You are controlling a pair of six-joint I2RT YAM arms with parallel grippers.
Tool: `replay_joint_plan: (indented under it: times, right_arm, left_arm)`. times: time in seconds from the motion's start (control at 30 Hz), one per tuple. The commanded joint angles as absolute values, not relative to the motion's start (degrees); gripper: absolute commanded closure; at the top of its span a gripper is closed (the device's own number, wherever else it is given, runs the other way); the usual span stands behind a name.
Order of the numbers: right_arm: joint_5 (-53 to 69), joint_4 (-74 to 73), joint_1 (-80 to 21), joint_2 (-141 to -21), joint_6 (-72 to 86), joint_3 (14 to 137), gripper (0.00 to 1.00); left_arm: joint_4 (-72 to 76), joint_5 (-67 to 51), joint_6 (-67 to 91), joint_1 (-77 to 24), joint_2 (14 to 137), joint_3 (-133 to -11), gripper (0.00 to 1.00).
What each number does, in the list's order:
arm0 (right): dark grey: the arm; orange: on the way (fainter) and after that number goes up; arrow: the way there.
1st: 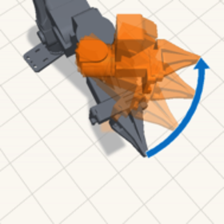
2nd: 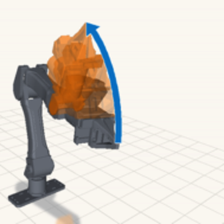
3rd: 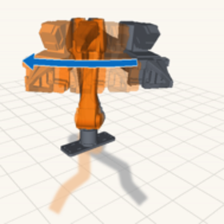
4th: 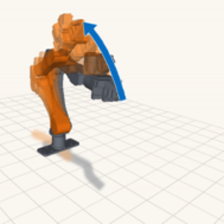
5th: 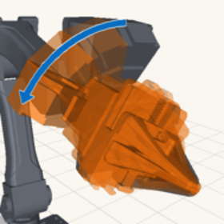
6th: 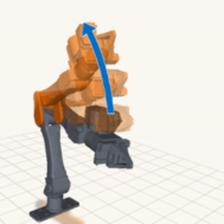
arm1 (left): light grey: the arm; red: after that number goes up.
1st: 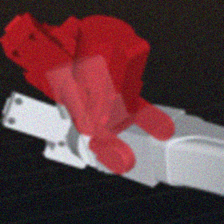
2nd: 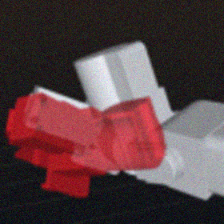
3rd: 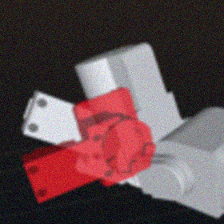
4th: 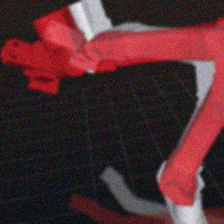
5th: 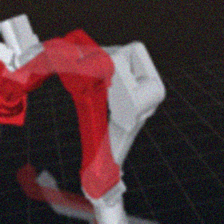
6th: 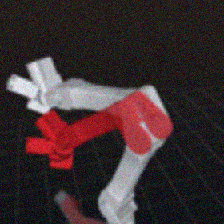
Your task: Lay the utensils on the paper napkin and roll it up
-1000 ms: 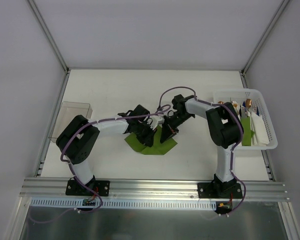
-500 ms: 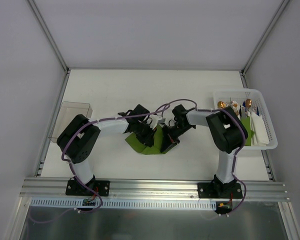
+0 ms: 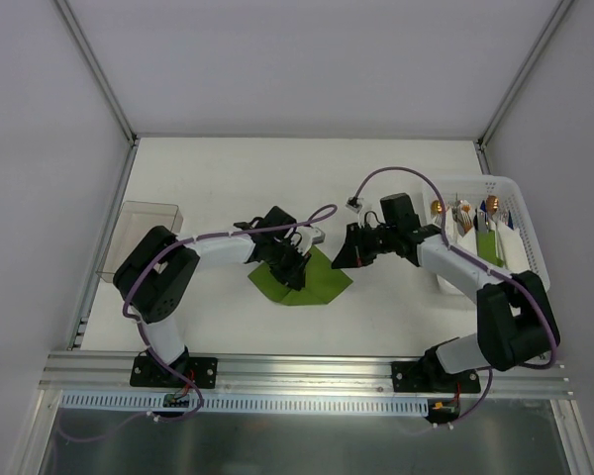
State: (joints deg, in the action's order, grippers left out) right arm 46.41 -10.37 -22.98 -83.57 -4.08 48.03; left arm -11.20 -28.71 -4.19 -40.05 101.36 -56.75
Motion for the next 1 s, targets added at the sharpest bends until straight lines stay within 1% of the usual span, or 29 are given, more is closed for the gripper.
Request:
replay_joint_plan:
  times: [0.0, 0.23, 0.3, 0.4, 0.53, 0.57, 0.63, 0.77, 0.87, 0.97]
  right_arm:
    - [41.49, -5.36, -24.34, -80.51, -9.04, 47.02, 1.00]
    - [33.41, -13.79, -26.63, -74.98, -25.12, 50.18, 1.00]
    - [30.60, -17.81, -29.00, -73.05, -32.03, 50.19, 1.00]
    - [28.48, -21.52, -30.67, -69.37, -37.95, 49.22, 1.00]
    - [26.02, -20.05, -34.18, -64.79, -44.20, 46.15, 1.00]
    - [24.45, -19.60, -36.89, -64.86, -45.17, 45.79, 1.00]
    - [23.82, -17.85, -39.36, -66.43, -44.74, 45.09, 1.00]
    - [18.04, -11.80, -46.21, -68.37, -47.18, 41.58, 1.00]
    - [14.51, -8.80, -48.07, -69.25, -49.65, 38.50, 1.00]
    - [13.89, -8.35, -48.34, -71.53, -50.80, 39.19, 1.00]
  left_arm:
    - [-10.64, -29.53, -4.66, -40.08, 102.65, -58.36, 0.89]
    - [-10.72, -31.11, -3.96, -39.81, 105.64, -60.47, 0.89]
    - [-10.64, -32.08, -3.69, -39.81, 106.08, -60.91, 0.88]
    - [-10.72, -32.43, -3.86, -39.81, 106.35, -61.17, 0.88]
    - [-10.72, -32.96, -3.96, -39.82, 106.87, -61.17, 0.88]
    - [-10.64, -33.05, -4.04, -39.81, 107.05, -61.17, 0.88]
    - [-10.72, -33.31, -3.87, -39.73, 107.49, -61.08, 0.88]
    - [-10.72, -33.66, -3.78, -39.73, 107.75, -60.56, 0.88]
    - [-10.63, -33.66, -3.87, -39.64, 107.93, -60.38, 0.88]
    - [-10.72, -33.84, -3.78, -39.64, 108.37, -60.82, 0.88]
